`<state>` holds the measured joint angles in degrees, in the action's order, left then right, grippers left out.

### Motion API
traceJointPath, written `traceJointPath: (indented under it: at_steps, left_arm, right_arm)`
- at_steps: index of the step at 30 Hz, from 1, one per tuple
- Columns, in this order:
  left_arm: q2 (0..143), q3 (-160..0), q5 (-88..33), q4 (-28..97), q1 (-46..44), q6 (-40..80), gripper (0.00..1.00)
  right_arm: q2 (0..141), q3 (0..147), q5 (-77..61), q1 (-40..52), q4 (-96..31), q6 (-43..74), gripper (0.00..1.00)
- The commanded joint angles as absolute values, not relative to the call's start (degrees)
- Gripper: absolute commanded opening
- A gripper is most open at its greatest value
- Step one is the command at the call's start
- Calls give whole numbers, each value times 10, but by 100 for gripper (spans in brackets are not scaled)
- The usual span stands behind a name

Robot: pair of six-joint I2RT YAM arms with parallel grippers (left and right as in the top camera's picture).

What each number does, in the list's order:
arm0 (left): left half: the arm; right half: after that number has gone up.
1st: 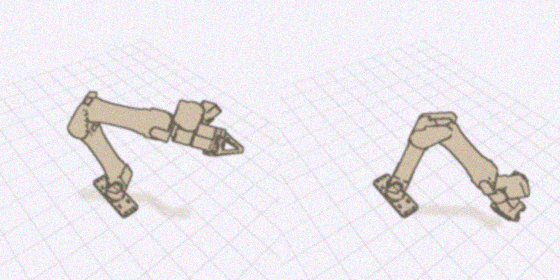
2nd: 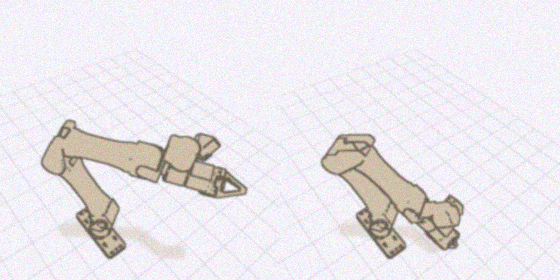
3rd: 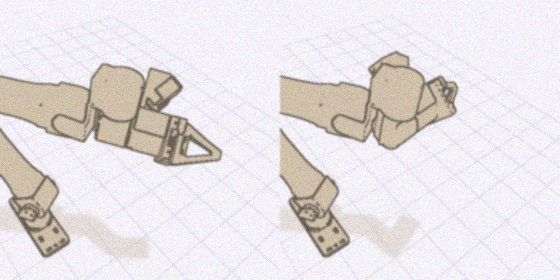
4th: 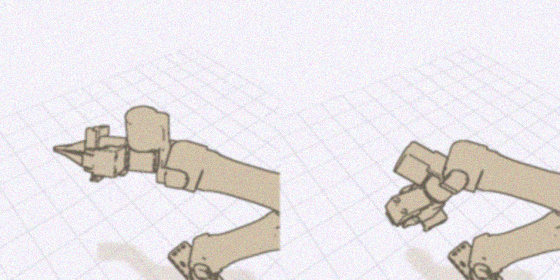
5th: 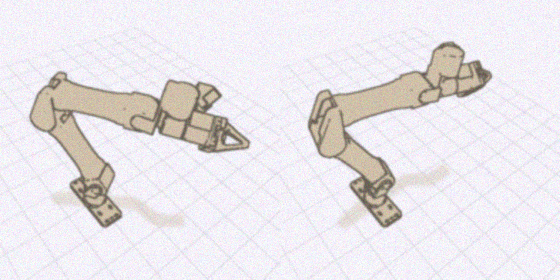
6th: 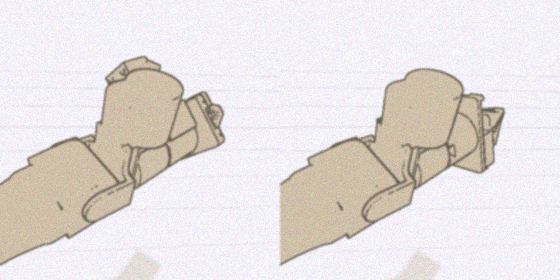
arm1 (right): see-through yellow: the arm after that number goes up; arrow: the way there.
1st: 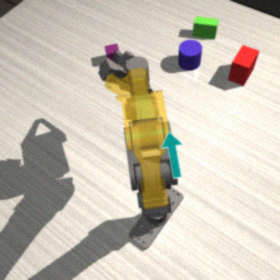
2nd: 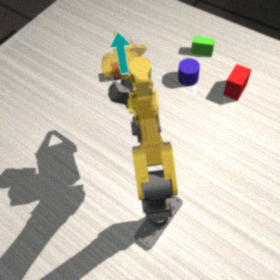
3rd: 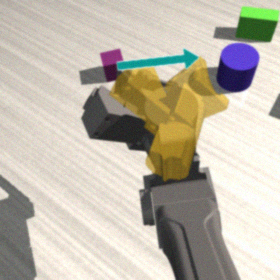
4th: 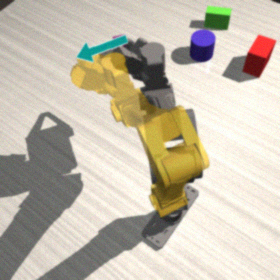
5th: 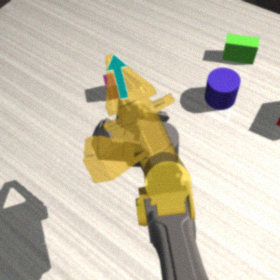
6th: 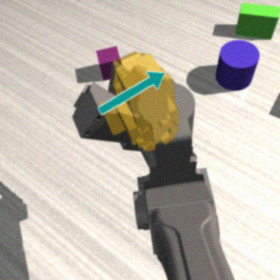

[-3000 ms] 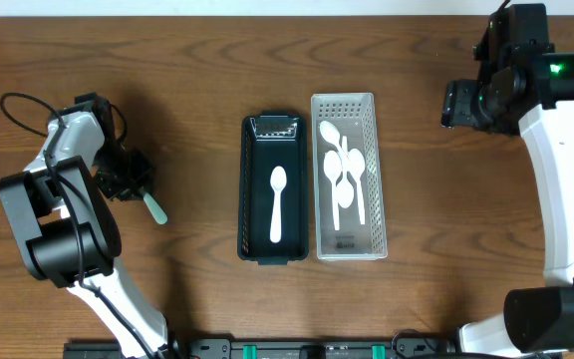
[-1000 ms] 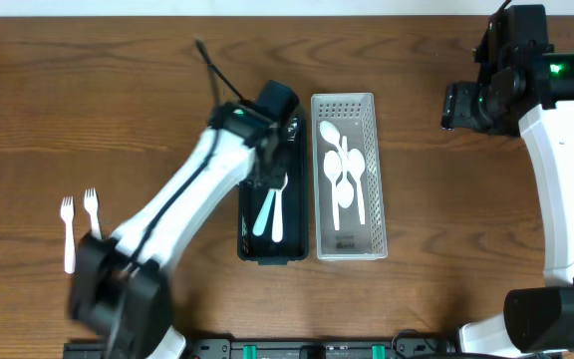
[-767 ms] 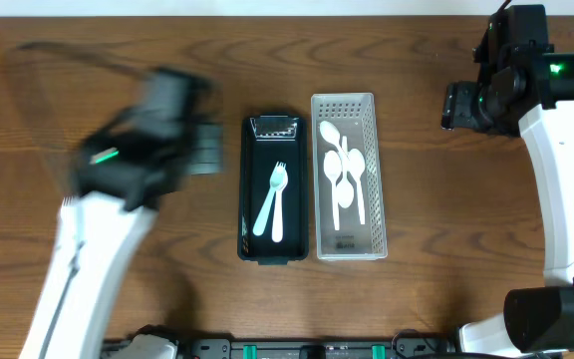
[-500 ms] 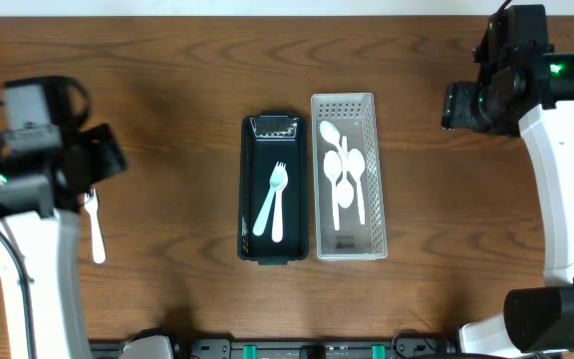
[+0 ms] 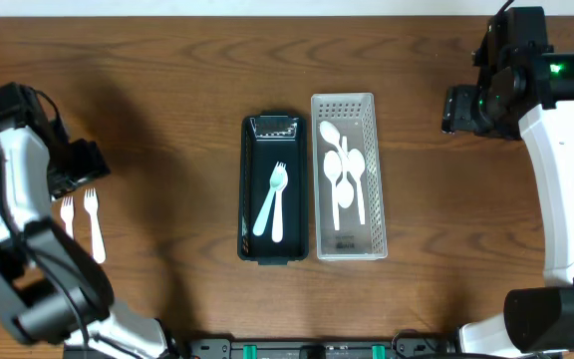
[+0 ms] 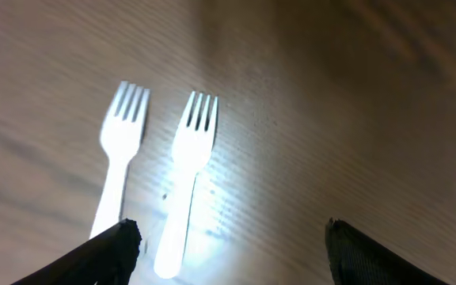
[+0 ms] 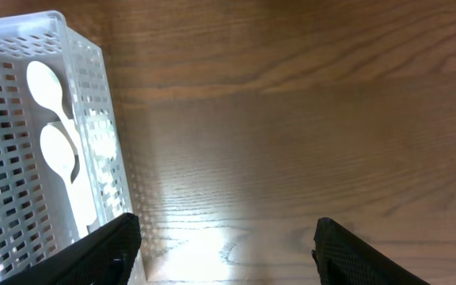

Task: Pack container
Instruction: 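Grasp the right white fork with the left gripper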

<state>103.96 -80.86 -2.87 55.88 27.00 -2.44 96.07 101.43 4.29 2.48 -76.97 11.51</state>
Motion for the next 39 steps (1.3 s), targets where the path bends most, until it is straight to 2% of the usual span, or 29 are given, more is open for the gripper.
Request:
traceJointPath:
  at_steps: [1, 13, 39]
  left_arm:
    - [1074, -804, -39, 551, 277, -54, 78]
    - [1137, -804, -39, 506, 309, -56, 78]
    - [1204, -804, -39, 488, 310, -55, 78]
  right_arm:
    - [959, 1011, 40, 26, -773, 111, 74]
    - [959, 1011, 41, 26, -775, 117, 74]
    - [959, 1011, 40, 26, -777, 122, 74]
